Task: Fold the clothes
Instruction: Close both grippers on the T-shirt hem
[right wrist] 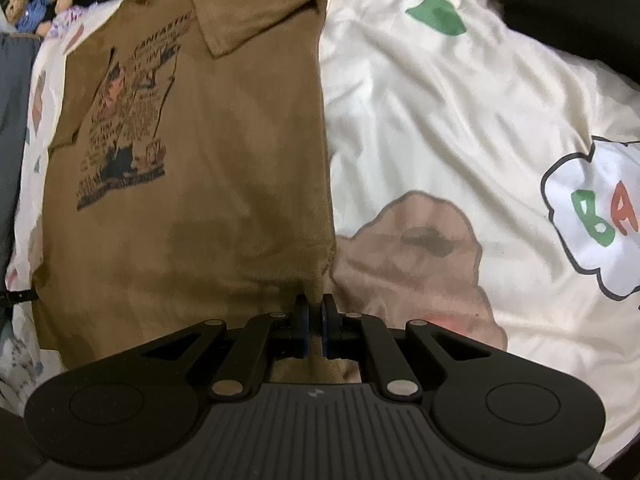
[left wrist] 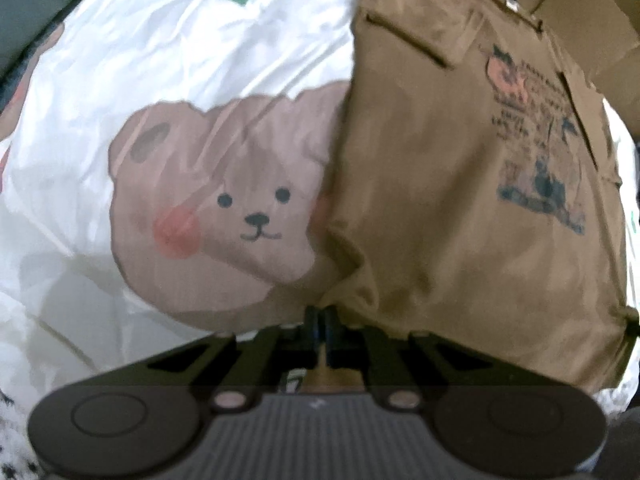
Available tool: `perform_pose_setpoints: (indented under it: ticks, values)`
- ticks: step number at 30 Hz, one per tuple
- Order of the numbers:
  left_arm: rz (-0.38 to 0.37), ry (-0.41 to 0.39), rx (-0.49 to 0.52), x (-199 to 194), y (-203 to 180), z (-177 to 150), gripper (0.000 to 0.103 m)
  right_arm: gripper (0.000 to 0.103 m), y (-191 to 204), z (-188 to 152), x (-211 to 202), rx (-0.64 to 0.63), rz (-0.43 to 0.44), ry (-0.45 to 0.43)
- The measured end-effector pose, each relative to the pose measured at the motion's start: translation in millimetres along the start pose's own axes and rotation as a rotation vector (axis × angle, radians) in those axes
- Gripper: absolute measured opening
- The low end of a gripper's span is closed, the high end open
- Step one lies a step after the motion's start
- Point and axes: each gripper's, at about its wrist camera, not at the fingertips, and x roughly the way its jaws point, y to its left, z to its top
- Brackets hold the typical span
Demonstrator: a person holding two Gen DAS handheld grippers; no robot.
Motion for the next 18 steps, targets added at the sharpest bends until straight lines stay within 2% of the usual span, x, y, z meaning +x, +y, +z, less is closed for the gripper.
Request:
perform_pose_setpoints:
  ticks: [5,8,9,11,12,18]
  values:
    - [-0.016,-0.067,-0.006,9,-8,18,0.003,0.006,1,13,-7,0.026,0.000,-0.070]
    - [-0.019,-0.094,-0.007,1,-12,28,0.003,0.006,4,20,-8,0.019,-0.007,-0.079]
    - [-0.019,-0.098,-0.007,5,-16,40,0.002,0.006,5,22,-8,0.017,-0.010,-0.081]
    - [0.007,-0.119,0.001,7,-18,53,0.000,0.006,5,27,-9,0.013,-0.014,-0.082]
    - [0.012,-0.124,0.001,21,-16,57,0.000,0.006,4,28,-10,0.013,-0.014,-0.083]
    - [0.004,-0.117,-0.034,32,-8,73,0.000,0.006,8,36,-2,0.006,-0.015,-0.084]
